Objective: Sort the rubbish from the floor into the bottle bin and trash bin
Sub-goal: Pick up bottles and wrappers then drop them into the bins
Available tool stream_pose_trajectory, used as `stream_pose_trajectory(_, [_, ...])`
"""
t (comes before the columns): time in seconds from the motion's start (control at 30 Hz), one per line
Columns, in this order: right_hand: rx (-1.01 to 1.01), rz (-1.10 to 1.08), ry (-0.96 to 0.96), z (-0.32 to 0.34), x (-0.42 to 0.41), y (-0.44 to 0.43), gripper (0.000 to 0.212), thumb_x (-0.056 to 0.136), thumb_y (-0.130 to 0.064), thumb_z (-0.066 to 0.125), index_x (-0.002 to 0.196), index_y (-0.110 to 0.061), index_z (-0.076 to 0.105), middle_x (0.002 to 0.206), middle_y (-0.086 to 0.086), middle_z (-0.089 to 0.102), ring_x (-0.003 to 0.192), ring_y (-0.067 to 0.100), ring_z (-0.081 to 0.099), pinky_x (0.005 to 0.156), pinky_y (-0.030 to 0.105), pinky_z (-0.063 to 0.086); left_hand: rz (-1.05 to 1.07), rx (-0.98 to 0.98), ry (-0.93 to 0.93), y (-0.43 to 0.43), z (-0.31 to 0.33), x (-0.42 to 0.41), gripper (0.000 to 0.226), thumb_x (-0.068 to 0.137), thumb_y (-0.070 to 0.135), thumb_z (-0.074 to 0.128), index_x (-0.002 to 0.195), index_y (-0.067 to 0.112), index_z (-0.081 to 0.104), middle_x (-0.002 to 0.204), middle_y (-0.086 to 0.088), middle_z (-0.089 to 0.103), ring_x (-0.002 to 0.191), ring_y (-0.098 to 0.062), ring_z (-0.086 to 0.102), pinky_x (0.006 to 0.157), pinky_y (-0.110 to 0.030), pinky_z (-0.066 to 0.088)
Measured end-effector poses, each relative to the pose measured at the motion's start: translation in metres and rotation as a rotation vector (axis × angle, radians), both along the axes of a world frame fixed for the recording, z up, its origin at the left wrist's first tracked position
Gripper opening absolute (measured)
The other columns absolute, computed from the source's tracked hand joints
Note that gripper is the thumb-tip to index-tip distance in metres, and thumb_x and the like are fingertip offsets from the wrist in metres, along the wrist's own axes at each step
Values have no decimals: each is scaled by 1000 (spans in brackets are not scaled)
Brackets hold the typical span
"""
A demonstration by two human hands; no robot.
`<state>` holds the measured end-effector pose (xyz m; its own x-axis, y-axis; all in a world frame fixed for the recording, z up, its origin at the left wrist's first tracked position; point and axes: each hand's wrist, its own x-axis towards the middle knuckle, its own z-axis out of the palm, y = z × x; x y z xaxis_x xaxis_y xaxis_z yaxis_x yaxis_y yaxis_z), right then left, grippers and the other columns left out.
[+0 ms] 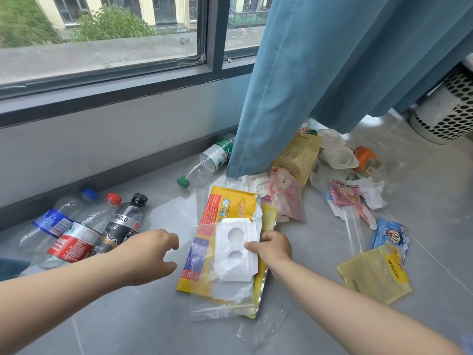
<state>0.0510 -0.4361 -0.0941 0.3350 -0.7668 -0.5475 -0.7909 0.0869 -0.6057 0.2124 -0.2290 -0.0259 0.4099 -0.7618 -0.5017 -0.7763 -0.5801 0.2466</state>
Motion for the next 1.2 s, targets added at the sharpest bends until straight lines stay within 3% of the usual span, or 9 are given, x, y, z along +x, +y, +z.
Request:
stream_pose_trajectory(0.2, [-108,52,-249,18,12,21,30,68,-12,79,61,-18,50,62,-7,52,62,12,47,58,26,37,107,15,-30,9,-5,13,43,89,39,54,128,24,49,127,5,54,115,-14,53,94,-26,45])
stream_pose_trajectory(0.33, [-199,188,-391,38,20,32,22,71,-7,76,65,-12,55,62,-9,53,56,-2,44,56,12,36,257,19,-111,20,-9,31,42,85,35,56,123,19,52,124,-4,54,112,-24,55,89,-31,47])
stream_pose_trajectory(0.47, [-230,238,-457,48,29,38,22,72,-6,75,66,-14,55,64,-8,55,59,-1,47,58,11,36,394,6,-152,35,-11,48,44,83,32,57,123,15,49,120,-9,50,111,-29,52,88,-33,44])
stream_pose_trajectory(0.63, [-249,231,-467,48,33,40,26,71,-6,76,65,-19,54,63,-10,54,59,3,44,57,14,34,469,2,-139,47,-16,56,39,83,31,59,115,13,47,117,-10,49,104,-29,55,75,-30,39])
stream_pose_trajectory(0.73, [-257,195,-480,48,31,41,28,73,-7,75,77,-22,53,74,-11,54,69,10,47,64,18,37,496,12,-118,50,-22,57,47,81,33,62,119,13,45,118,-11,49,105,-29,55,78,-31,42])
stream_pose_trajectory(0.83, [-267,154,-446,51,31,41,42,75,-13,76,102,-23,45,77,-4,54,66,11,47,59,22,37,547,20,-39,51,-30,56,55,77,34,66,121,12,42,118,-13,48,105,-30,55,84,-35,48])
stream_pose_trajectory(0.93, [-248,160,-368,45,28,40,62,73,-15,77,122,-26,40,78,4,57,68,13,49,60,20,38,601,15,43,49,-32,52,58,74,34,70,119,12,41,115,-12,51,99,-30,58,77,-33,50])
stream_pose_trajectory(1.03, [-143,146,-281,29,21,40,69,73,-13,77,131,-19,41,90,8,66,79,19,59,62,21,41,581,12,75,46,-37,46,55,75,35,70,116,12,41,112,-10,55,98,-29,58,75,-31,48])
stream_pose_trajectory(1.2, [105,17,-221,2,12,48,86,66,-29,86,136,-15,37,118,6,63,105,21,62,92,37,50,621,13,152,40,-42,35,48,75,36,70,105,14,40,102,-9,58,89,-27,59,64,-29,44])
